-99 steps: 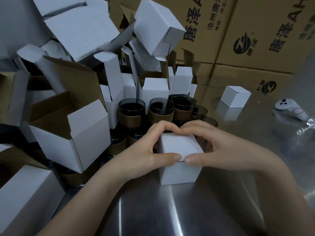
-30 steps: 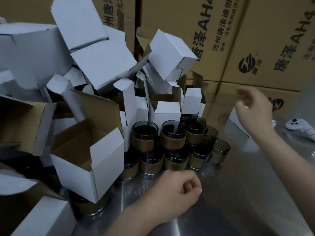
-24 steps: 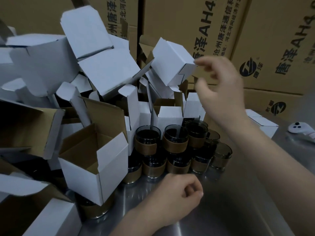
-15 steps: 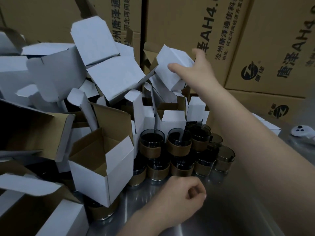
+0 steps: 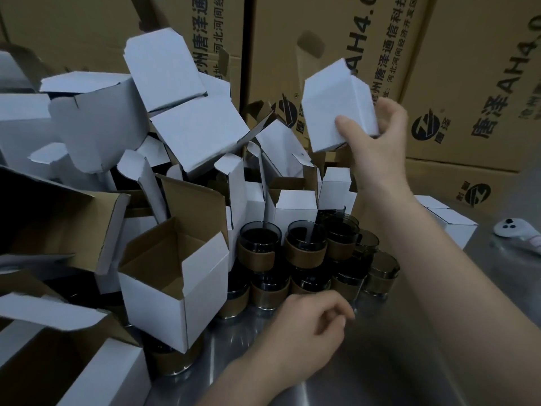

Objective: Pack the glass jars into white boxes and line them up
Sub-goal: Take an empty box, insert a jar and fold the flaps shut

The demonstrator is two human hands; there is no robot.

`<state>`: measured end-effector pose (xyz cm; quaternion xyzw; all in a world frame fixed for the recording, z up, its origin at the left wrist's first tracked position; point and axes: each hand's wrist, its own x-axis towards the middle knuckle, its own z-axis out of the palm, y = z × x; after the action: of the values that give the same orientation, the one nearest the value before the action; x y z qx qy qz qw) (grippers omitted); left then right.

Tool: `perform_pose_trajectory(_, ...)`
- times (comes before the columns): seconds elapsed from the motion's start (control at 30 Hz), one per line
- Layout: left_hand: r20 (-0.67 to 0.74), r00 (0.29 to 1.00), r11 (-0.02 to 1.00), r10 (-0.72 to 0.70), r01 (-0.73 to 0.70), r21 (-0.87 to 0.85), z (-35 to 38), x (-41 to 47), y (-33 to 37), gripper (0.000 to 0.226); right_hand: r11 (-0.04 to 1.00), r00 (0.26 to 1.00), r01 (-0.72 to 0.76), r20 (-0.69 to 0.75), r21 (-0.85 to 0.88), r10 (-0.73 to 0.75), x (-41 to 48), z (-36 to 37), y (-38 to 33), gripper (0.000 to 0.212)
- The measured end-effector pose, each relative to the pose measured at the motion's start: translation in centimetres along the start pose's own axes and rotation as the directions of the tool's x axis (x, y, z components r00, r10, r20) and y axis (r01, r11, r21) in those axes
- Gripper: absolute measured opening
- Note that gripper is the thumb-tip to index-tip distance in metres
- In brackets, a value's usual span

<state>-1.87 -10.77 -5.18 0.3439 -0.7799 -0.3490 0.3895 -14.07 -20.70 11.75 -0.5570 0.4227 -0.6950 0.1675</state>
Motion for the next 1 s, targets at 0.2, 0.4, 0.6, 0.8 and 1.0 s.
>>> perform_pose_trajectory(0.2, -0.444, 0.871, 0.973, 0.21, -0.229, 0.012, -0.8, -0.2, 1.3, 0.026, 1.0, 1.0, -0.02, -0.006, 0.011, 0.021, -4.4, -2.4, 2.3, 0.088)
perform_pose_trajectory(0.4, -0.679, 0.687, 0.956, 0.26, -0.282, 0.081, -2.0, -0.1, 2.4, 0.035, 0.997, 0.992, 0.071, 0.107, 0.003, -0.071, -8.4, -3.6, 3.9, 0.083)
perform_pose_trajectory(0.6, -0.701, 0.667, 0.95, 0.253, -0.309, 0.049, -2.7, -0.1, 2.7, 0.056, 0.979, 0.958, 0.203, 0.211, -0.016, -0.196, -11.0, -3.8, 5.1, 0.087)
perform_pose_trajectory(0.8, -0.649, 0.707, 0.955, 0.281, -0.273, 0.117, -3.0, 0.0, 2.4, 0.081, 0.95, 0.885, 0.312, 0.358, 0.014, -0.296, -12.8, -2.7, 6.0, 0.09)
perform_pose_trajectory(1.0, -0.684, 0.695, 0.97, 0.22, -0.228, 0.08, -3.4, 0.1, 2.6, 0.084, 0.935, 0.822, 0.347, 0.458, 0.067, -0.338, -12.9, -2.7, 6.2, 0.081)
